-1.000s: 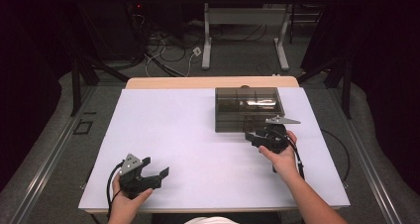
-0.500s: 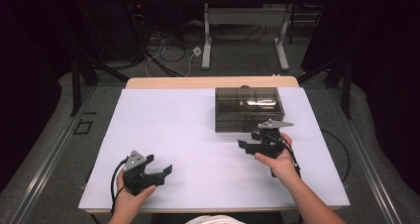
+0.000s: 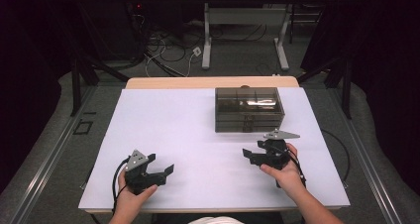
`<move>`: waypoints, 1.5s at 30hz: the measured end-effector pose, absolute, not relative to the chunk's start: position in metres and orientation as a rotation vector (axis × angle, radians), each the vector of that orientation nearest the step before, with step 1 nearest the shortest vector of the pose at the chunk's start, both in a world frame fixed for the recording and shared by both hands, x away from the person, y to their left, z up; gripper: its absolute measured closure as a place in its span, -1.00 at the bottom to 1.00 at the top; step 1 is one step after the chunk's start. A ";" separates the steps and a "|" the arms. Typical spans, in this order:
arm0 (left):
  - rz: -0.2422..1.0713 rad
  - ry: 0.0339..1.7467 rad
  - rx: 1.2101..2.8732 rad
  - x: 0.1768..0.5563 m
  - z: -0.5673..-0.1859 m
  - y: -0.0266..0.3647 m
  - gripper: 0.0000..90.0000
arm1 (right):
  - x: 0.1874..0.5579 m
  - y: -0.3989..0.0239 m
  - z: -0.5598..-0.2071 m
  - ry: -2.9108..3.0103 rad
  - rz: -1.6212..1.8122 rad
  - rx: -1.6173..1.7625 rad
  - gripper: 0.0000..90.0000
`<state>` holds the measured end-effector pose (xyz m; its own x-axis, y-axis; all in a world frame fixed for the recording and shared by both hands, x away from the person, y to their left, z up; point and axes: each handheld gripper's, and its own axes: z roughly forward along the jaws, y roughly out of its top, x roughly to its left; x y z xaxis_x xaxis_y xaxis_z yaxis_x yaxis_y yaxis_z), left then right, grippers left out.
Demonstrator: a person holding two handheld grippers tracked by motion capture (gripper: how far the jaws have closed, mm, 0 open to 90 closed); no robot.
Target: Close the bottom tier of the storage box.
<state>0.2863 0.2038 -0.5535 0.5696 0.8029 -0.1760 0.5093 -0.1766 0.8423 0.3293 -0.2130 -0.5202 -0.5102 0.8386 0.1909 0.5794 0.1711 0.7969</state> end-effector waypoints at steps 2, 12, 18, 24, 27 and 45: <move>0.397 1.067 1.835 0.286 -0.553 0.204 -0.67 | 0.324 -0.216 -0.519 2.150 1.272 1.356 -0.42; 0.399 1.068 1.827 0.286 -0.552 0.205 -0.67 | 0.308 -0.239 -0.521 2.097 1.264 1.377 -0.49; 0.405 1.067 1.817 0.286 -0.551 0.204 -0.67 | 0.308 -0.252 -0.523 2.048 1.248 1.446 -0.51; 0.407 1.061 1.807 0.287 -0.549 0.204 -0.67 | 0.308 -0.260 -0.530 2.024 1.247 1.469 -0.57; 0.409 1.057 1.808 0.288 -0.549 0.204 -0.68 | 0.308 -0.266 -0.532 2.003 1.236 1.468 -0.57; 0.409 1.058 1.795 0.288 -0.548 0.207 -0.74 | 0.323 -0.297 -0.546 1.878 1.178 1.612 -0.57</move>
<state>0.2884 0.2075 -0.5476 0.5647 0.8064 -0.1757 0.4785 -0.1464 0.8658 0.3226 -0.2972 -0.5459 -0.2565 0.9415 0.2186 0.6065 -0.0194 0.7948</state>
